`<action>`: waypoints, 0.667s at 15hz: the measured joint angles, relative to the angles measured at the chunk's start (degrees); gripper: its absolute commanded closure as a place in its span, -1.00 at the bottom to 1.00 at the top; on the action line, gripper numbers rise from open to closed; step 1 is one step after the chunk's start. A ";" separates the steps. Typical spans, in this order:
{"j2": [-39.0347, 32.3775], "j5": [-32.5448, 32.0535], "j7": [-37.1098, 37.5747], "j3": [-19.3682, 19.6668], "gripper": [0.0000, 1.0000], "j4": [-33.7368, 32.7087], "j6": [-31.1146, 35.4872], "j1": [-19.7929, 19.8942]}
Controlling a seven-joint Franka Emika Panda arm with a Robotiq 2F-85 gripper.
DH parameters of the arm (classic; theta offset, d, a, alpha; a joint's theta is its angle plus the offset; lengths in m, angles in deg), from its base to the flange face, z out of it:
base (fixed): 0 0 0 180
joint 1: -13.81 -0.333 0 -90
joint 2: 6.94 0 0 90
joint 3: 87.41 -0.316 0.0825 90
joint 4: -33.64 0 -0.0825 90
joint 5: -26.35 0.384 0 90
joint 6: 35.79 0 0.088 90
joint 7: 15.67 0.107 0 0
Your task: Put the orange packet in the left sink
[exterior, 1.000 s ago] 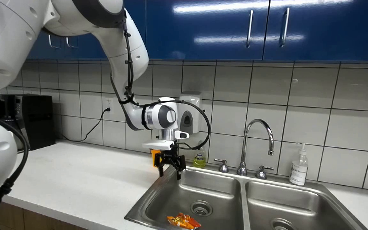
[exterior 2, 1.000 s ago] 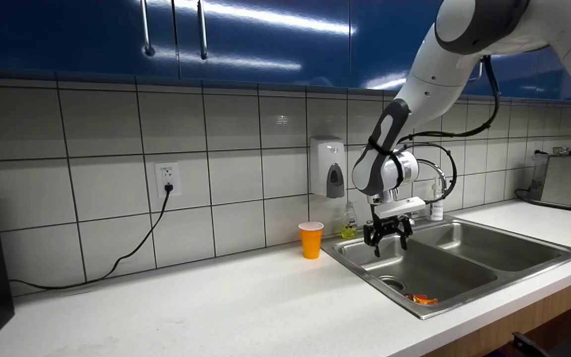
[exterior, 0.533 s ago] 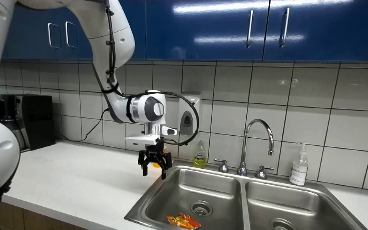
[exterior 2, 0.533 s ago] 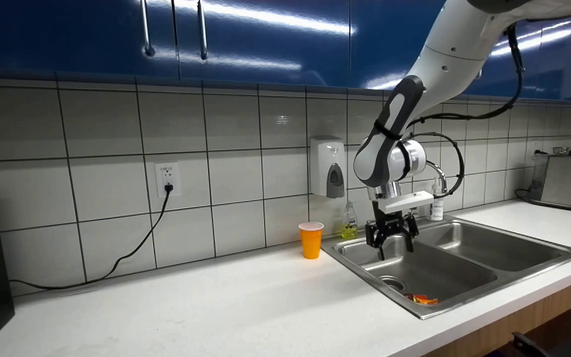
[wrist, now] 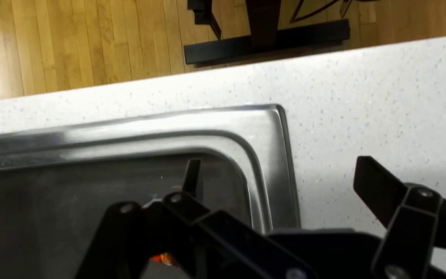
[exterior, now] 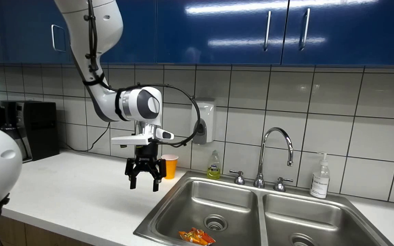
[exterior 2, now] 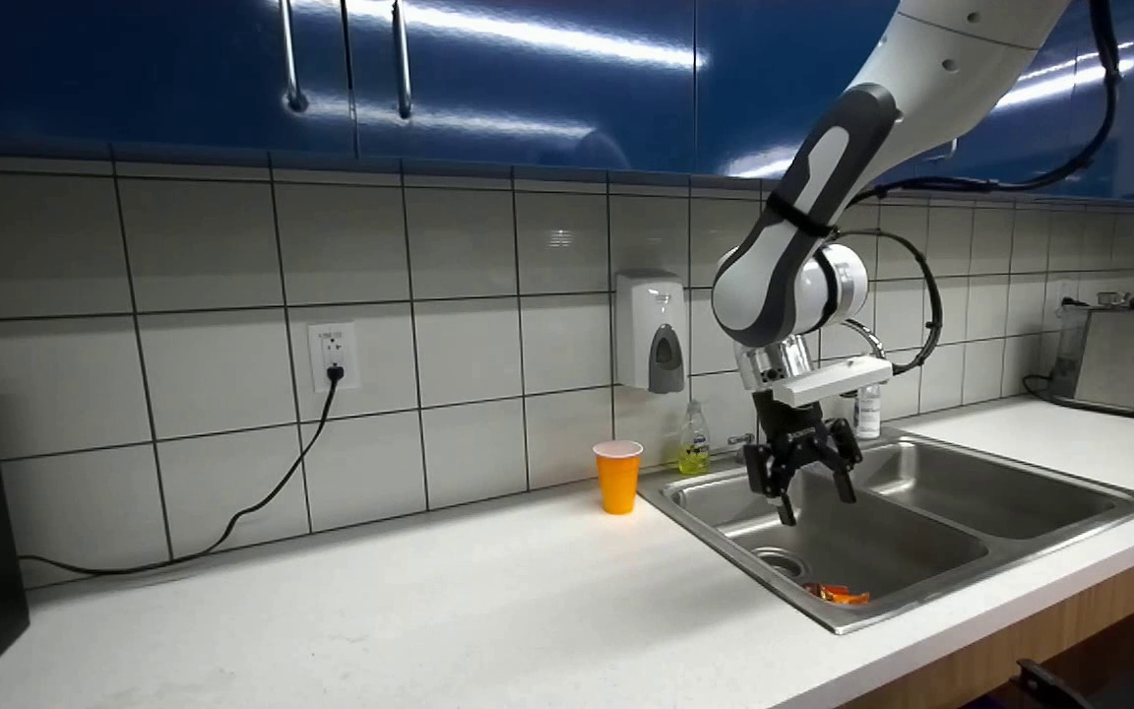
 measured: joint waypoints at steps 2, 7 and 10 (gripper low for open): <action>2.84 -0.01 0.14 -0.76 -1.00 2.18 -2.84 0.00; 7.45 -0.21 0.95 -1.59 -1.00 5.19 -5.95 0.00; 7.49 -0.22 1.01 -1.60 -1.00 5.34 -5.95 0.00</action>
